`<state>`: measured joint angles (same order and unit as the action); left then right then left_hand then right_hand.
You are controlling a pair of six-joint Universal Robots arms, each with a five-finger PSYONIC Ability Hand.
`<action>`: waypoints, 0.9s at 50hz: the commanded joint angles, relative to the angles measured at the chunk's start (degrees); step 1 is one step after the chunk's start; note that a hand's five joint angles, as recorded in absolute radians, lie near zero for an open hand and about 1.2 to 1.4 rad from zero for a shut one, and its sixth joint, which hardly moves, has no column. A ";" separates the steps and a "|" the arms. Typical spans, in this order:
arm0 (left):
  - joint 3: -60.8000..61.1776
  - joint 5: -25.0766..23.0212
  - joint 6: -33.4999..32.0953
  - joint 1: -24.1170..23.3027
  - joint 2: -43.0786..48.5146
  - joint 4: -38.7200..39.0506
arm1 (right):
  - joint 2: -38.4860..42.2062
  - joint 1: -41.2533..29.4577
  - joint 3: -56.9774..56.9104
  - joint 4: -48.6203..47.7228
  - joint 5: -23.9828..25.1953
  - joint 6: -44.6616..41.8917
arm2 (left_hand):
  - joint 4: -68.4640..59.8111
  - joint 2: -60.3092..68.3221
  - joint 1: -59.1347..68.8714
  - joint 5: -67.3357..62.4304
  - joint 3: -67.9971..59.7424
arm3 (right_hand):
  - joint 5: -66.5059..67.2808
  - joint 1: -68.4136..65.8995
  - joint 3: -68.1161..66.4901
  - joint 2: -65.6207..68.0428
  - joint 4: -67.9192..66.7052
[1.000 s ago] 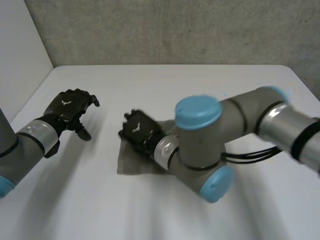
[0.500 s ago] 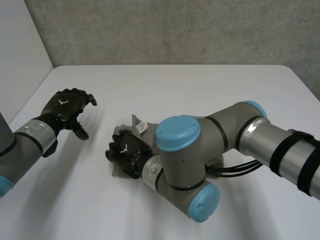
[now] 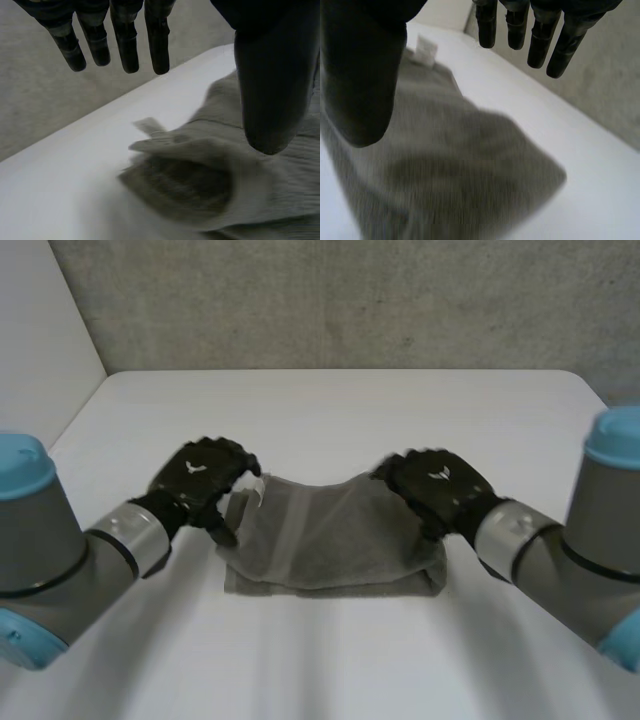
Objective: Fold the towel.
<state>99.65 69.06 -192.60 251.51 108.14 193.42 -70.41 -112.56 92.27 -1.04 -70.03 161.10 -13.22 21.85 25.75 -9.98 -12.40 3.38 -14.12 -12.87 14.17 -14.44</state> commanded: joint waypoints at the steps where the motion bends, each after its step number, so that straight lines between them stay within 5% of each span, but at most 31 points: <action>1: 2.21 0.02 -0.41 -3.12 0.32 -0.06 | 0.53 4.36 8.88 -7.03 1.04 -0.08 | 3.22 -2.39 -6.29 0.52 2.40 | -0.64 1.37 2.87 -1.43 4.44; 14: 6.78 0.81 -0.67 -2.16 1.55 -0.76 | 6.16 4.80 12.85 -9.59 1.13 -1.05 | 3.22 -1.72 -5.62 -0.15 2.40 | 15.88 -15.14 2.87 15.09 4.44; 19: 8.02 1.16 -0.67 -2.77 1.46 -2.43 | 5.64 6.20 14.78 -11.35 1.22 -2.10 | 3.22 -1.72 -5.62 -0.15 2.40 | 48.43 -47.70 2.87 47.65 4.44; 24: 8.37 1.87 -0.58 -3.83 1.55 -4.09 | 3.10 8.13 15.66 -11.35 1.39 -2.72 | 3.22 -1.72 -5.62 -0.15 2.40 | 66.58 -65.85 2.87 65.80 4.44; 35: 8.28 2.05 0.21 -11.38 1.64 -6.21 | -8.24 19.02 15.84 -10.38 7.10 -5.00 | 3.22 -1.88 -5.78 0.01 2.40 | 66.62 -65.88 2.87 65.83 4.44; 45: 8.37 2.05 1.34 -13.24 -1.61 -6.83 | -11.24 18.52 7.68 -3.98 9.30 -5.35 | 3.22 -2.22 -6.12 0.35 2.40 | 66.62 -65.88 2.87 65.83 4.44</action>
<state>107.93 71.12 -192.16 238.19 108.98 186.96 -80.99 -92.69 105.31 -9.96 -61.53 155.85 -13.22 21.85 21.63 -9.99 -12.40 66.79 -71.90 -12.87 65.72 -14.44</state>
